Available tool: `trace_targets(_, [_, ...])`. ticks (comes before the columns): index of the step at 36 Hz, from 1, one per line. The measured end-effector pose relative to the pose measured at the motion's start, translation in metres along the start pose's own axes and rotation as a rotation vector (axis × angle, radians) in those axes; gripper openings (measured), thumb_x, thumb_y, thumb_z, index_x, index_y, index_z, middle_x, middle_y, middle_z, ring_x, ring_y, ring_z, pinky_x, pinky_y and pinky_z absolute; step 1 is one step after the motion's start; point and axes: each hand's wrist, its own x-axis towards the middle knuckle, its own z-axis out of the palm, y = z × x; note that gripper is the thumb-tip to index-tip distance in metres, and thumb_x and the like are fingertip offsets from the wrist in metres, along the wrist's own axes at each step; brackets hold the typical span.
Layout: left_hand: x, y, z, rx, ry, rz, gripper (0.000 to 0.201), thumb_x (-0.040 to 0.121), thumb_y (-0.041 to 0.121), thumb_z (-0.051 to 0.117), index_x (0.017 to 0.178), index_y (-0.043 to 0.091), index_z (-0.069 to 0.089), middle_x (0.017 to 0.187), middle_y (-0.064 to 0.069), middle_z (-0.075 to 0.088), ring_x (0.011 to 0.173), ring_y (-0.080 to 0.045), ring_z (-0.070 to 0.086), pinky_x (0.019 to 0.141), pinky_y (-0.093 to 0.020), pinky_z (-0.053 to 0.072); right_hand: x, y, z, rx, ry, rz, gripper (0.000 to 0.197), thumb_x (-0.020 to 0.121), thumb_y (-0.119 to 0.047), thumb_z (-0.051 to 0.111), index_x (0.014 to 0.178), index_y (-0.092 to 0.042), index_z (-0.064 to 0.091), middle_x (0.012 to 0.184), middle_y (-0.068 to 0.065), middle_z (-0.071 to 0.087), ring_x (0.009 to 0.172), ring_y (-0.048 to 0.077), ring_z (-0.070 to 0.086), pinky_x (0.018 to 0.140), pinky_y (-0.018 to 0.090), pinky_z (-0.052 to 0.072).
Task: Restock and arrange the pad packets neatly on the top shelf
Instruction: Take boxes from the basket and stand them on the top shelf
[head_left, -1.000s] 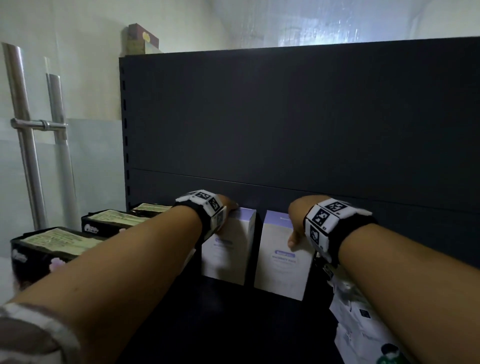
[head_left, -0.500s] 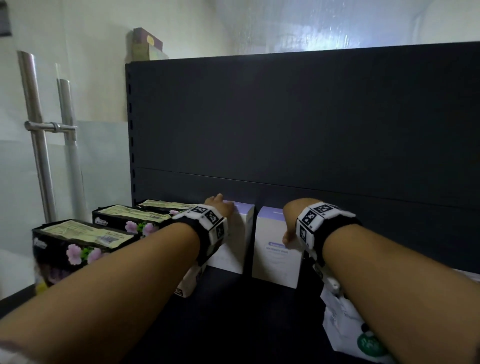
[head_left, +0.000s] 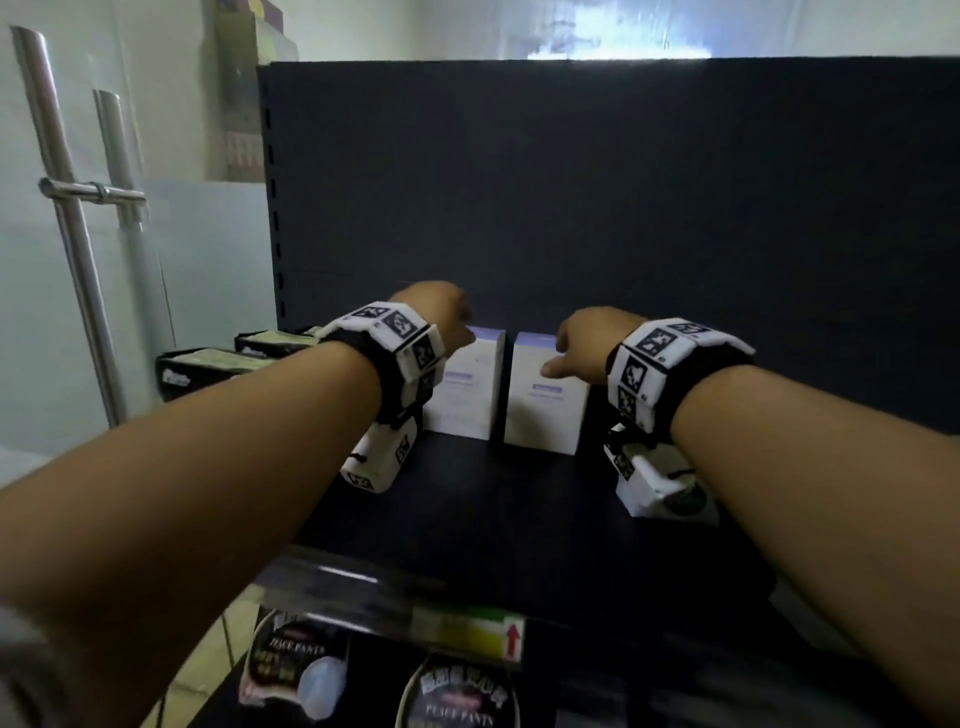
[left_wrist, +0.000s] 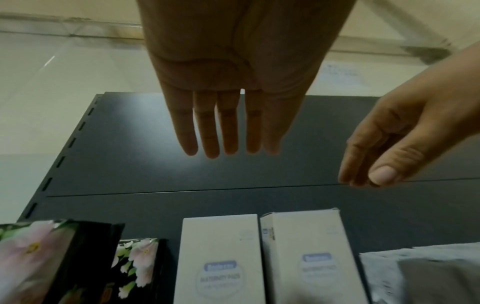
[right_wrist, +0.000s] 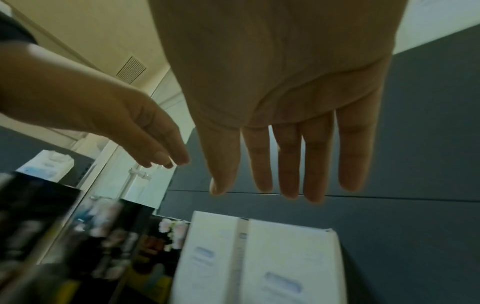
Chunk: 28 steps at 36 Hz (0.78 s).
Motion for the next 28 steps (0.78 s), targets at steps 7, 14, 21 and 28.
trace_targets(7, [-0.079,-0.013,-0.003,-0.146,0.086,0.134,0.021,0.09,0.029,0.057,0.107,0.021,0.066,0.113,-0.002,0.065,0.103,-0.024,0.059,0.087,-0.037,0.049,-0.078,-0.06,0.013,0.101,0.12,0.113,0.026,0.086,-0.032,0.056,0.066,-0.016,0.051,0.073,0.002,0.053,0.069,0.023,0.054,0.051,0.025,0.035])
trace_targets(14, [-0.155,-0.047,-0.001,-0.326,0.077,0.19,0.021,0.09,0.027,0.056,0.102,0.017,0.071,0.107,-0.003,0.069,0.102,-0.023,0.061,0.088,-0.036,0.049,-0.146,-0.119,0.021,0.118,0.084,0.116,0.025,0.085,-0.029,0.053,0.066,-0.014,0.051,0.072,0.004,0.052,0.069,0.025,0.051,0.052,0.025,0.032])
trace_targets(21, [-0.217,-0.079,0.004,-0.456,0.037,0.219,0.018,0.088,0.023,0.061,0.101,0.016,0.071,0.104,-0.003,0.071,0.1,-0.019,0.063,0.086,-0.034,0.049,-0.194,-0.17,0.027,0.187,-0.034,0.024,0.039,0.091,-0.03,0.053,0.059,-0.012,0.042,0.065,0.005,0.042,0.067,0.025,0.046,0.052,0.027,0.03])
trace_targets(28, [-0.285,-0.105,0.062,-0.543,-0.149,0.119,0.016,0.086,0.022,0.064,0.099,0.018,0.072,0.093,0.006,0.069,0.084,-0.007,0.059,0.066,-0.014,0.034,-0.23,-0.211,0.092,0.202,-0.328,-0.113,0.033,0.092,-0.031,0.056,0.069,-0.008,0.052,0.064,0.003,0.047,0.069,0.024,0.051,0.065,0.029,0.042])
